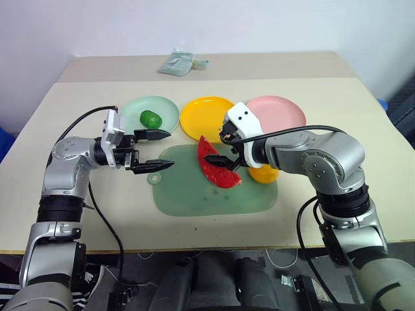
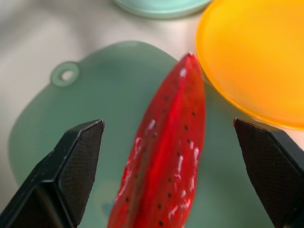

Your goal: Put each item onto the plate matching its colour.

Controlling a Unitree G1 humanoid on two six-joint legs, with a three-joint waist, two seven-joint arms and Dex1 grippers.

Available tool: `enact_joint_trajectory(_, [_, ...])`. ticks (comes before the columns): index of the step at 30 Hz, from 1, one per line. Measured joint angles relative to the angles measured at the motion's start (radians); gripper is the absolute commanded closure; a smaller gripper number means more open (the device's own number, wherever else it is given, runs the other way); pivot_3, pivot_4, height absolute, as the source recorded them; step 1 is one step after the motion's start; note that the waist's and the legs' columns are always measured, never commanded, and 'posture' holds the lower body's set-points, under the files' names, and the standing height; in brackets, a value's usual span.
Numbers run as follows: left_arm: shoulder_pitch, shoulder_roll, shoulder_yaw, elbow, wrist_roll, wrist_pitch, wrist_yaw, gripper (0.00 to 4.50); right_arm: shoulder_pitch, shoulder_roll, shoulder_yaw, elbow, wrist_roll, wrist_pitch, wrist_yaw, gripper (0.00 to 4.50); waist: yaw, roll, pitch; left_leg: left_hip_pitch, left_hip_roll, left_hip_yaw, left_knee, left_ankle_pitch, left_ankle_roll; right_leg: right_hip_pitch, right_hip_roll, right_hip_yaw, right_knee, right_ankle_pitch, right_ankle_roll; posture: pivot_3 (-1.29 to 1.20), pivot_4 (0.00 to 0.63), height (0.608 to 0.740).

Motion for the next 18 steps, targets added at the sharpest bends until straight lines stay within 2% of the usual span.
enact_joint_trajectory(8, [0.001,-0.004,0.000,-0.004,0.000,-0.004,0.014,0.03,0.029,0.002,0.024,0.001,-0.038,0.000,0.031,0.00,0.001,0.000,0.000,0.000,0.000,0.000,0.000,0.000,0.000,0.000,0.000,0.000,0.000,0.000,0.000,0.00,0.150,0.740])
enact_joint_trajectory(12, [0.001,-0.005,0.000,-0.006,0.000,-0.004,0.017,0.00,0.053,0.001,0.053,0.001,-0.054,0.000,0.049,1.26,0.000,0.000,0.000,0.000,0.000,0.000,0.000,0.000,0.000,0.000,0.000,0.000,0.000,0.000,0.000,0.00,0.150,0.740])
enact_joint_trajectory(16, [0.001,-0.005,0.000,-0.006,0.000,-0.008,0.021,0.00,0.059,-0.010,0.079,-0.004,-0.082,-0.027,0.069,3.25,0.000,0.000,0.000,0.000,0.000,0.000,0.000,0.000,0.000,0.000,0.000,0.000,0.000,0.000,0.000,0.00,0.150,0.740])
enact_joint_trajectory(18, [0.001,-0.005,0.000,-0.006,0.000,-0.015,0.022,0.00,0.059,-0.014,0.087,-0.005,-0.090,-0.038,0.078,3.25,0.001,0.000,0.000,0.000,0.000,0.000,0.000,0.000,0.000,0.000,0.001,0.000,0.000,0.000,0.000,0.00,0.150,0.740])
